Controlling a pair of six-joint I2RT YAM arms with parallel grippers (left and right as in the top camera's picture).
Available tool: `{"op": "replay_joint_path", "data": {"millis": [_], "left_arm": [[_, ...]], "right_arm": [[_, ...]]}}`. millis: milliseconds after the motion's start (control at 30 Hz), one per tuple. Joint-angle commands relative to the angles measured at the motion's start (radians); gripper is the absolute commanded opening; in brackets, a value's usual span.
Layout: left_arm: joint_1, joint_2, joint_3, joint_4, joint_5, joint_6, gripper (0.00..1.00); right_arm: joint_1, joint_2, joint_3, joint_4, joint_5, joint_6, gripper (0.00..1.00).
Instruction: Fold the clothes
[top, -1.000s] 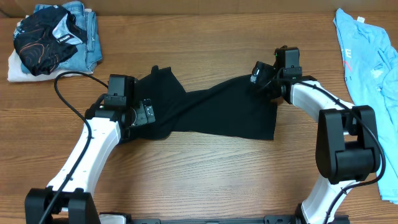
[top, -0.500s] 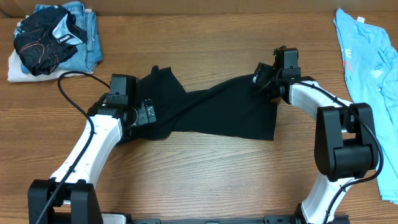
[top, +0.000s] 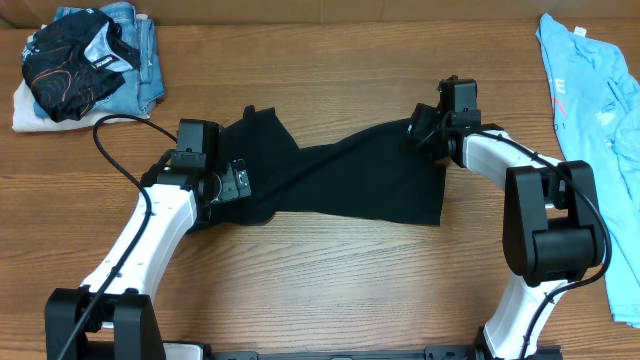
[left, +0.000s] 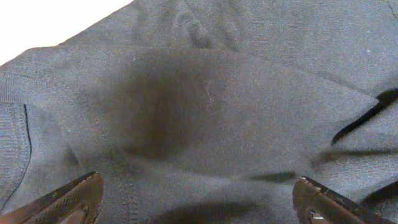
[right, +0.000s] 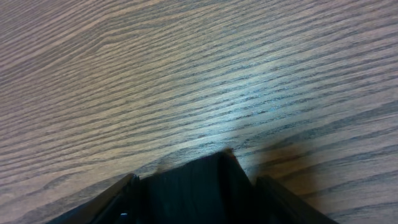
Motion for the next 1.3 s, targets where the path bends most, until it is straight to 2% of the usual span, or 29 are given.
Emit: {"op": "replay_joint_path", "data": {"millis": [0,267,433,867,1167,1267], "left_arm": [[-0.003,0.005,-0.007,0.004,0.008,-0.018,1.0],[-0.003,0.005,-0.007,0.004,0.008,-0.018,1.0],[-0.003,0.005,-0.007,0.004,0.008,-0.018,1.0],[-0.003,0.005,-0.007,0.004,0.007,-0.018,1.0],[-0.003,0.005,-0.007,0.004,0.008,-0.018,1.0],[-0.003,0.005,-0.007,0.004,0.008,-0.018,1.0]], "right_arm": [[0.008,0.032,0.0,-0.002,0.017,0.002,0.61],[0.008,0.031,0.045,-0.029,0.016,0.033,0.32],[0.008,0.021,0.119,-0.116,0.018,0.032,0.05],[0.008,-0.082,0.252,-0.331,0.135,0.059,0.06],[0.008,-0.166,0.259,-0.411,0.145,0.059,0.11],[0.008,-0.166,0.258,-0.438,0.145,0.059,0.18]]}}
